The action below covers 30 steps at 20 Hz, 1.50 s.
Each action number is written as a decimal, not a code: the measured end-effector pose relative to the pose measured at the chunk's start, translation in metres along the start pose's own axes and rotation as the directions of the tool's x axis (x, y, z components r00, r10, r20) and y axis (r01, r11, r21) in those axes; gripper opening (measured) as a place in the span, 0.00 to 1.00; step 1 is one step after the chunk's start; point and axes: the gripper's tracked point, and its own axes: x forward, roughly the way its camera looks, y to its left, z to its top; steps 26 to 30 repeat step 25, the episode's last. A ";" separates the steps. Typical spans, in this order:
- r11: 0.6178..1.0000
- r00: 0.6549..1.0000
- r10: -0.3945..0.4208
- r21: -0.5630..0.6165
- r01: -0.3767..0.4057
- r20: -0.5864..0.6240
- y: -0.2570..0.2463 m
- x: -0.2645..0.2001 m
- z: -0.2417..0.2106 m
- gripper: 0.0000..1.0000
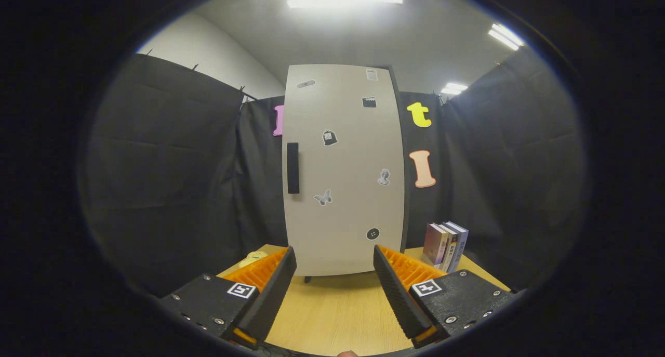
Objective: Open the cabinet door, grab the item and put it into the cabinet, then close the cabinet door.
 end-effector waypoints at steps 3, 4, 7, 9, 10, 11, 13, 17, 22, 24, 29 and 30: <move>1.000 1.000 0.008 0.006 -0.008 0.005 0.005 0.000 0.002 0.93; 1.000 1.000 0.009 0.007 -0.009 0.009 0.006 -0.001 0.004 0.93; 1.000 1.000 0.016 0.007 -0.017 0.014 0.010 0.001 0.005 0.93; 0.999 0.999 0.027 0.021 -0.028 0.018 0.015 0.000 0.006 0.93; 0.999 0.999 0.030 0.026 -0.030 0.021 0.017 0.000 0.008 0.93; 0.999 0.999 0.031 0.028 -0.031 0.024 0.018 0.001 0.008 0.93; 0.999 0.999 0.028 0.029 -0.029 0.029 0.020 0.001 0.010 0.93; 0.999 0.999 0.040 0.026 -0.041 0.030 0.029 0.003 0.010 0.93; 0.999 0.998 0.047 0.023 -0.047 0.036 0.036 0.004 0.010 0.93; 0.999 0.998 0.047 0.026 -0.048 0.040 0.038 0.005 0.011 0.93; 0.998 0.998 0.048 0.028 -0.049 0.041 0.039 0.005 0.012 0.93; 0.998 0.998 0.048 0.028 -0.049 0.041 0.039 0.005 0.012 0.93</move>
